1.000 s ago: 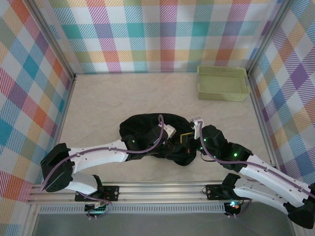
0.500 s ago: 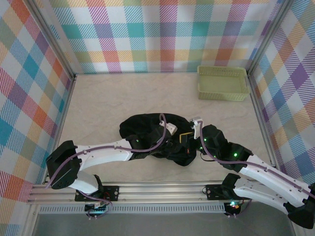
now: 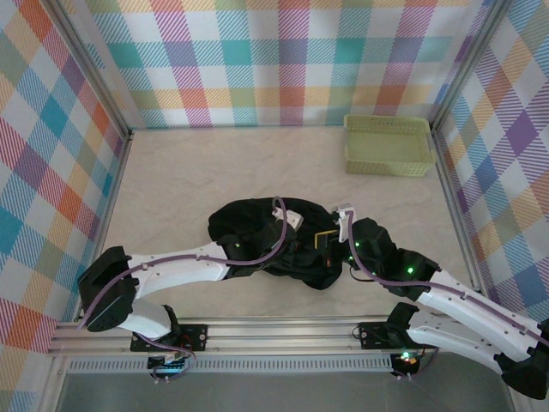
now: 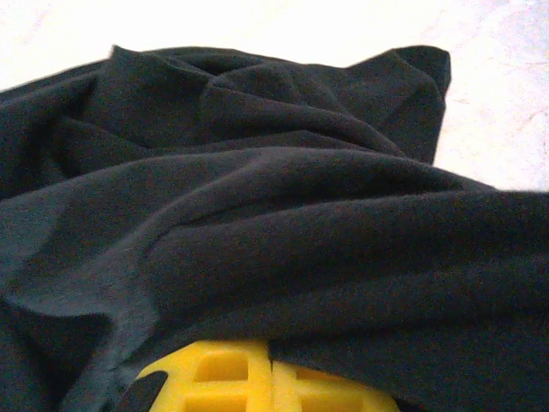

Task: Fold the inside-out t-shirt

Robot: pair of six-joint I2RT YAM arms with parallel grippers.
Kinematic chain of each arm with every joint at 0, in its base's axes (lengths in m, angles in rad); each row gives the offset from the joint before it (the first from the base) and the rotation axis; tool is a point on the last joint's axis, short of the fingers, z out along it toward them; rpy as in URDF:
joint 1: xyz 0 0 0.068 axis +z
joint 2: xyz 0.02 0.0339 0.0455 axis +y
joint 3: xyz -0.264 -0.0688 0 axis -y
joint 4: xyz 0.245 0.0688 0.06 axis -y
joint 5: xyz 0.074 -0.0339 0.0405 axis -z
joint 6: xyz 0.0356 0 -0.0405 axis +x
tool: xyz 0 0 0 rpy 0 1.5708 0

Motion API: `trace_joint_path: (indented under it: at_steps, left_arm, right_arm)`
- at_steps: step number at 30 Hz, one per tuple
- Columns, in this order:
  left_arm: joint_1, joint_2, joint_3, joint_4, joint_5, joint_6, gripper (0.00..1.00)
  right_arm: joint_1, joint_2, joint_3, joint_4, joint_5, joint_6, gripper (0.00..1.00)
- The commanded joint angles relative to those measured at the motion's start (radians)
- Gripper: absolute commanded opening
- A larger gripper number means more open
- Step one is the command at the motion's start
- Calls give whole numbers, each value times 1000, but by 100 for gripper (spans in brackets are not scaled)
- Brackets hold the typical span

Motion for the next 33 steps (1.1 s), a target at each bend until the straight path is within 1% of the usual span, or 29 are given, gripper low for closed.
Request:
trace_joint_path:
  at_steps: [1, 5, 7, 9, 13, 16, 19, 21, 23, 25, 26, 29, 31, 33]
  left_arm:
    - [28, -123, 90, -142, -96, 23, 0]
    - [128, -256, 269, -325, -116, 55, 0]
    - [184, -312, 395, -399, -133, 73, 0]
    - [219, -338, 519, -455, -124, 86, 0]
    - [229, -335, 710, -531, -116, 123, 0]
    - [231, -338, 748, -553, -119, 133, 0]
    - [231, -346, 707, -543, -96, 125, 0]
    - [231, -334, 663, -541, -87, 116, 0]
    - [230, -313, 612, -552, -76, 97, 0]
    - [231, -310, 518, -531, -59, 71, 0]
    - [234, -310, 471, -517, -55, 56, 4]
    - [272, -296, 329, -489, -27, -9, 23]
    - [332, -273, 243, -481, 1, -60, 32]
    - [408, -241, 171, -492, 18, -106, 40]
  right_arm:
    - [-23, 24, 51, -27, 39, -39, 0]
    - [-93, 112, 189, -34, -43, -95, 0]
    - [-107, 173, 306, -46, -62, -135, 0]
    - [-110, 227, 404, -61, -71, -169, 0]
    - [-111, 295, 579, -63, -119, -214, 0]
    - [-112, 321, 673, -65, -147, -234, 0]
    - [-117, 353, 728, -86, -191, -240, 0]
    - [-117, 361, 733, -88, -194, -238, 0]
    - [-119, 357, 715, -102, -172, -232, 0]
    - [-130, 334, 658, -106, -153, -223, 0]
    - [-134, 322, 634, -106, -150, -219, 0]
    - [-139, 260, 533, -109, -147, -207, 0]
    - [-140, 205, 468, -133, -111, -187, 0]
    - [-140, 146, 421, -187, -31, -162, 0]
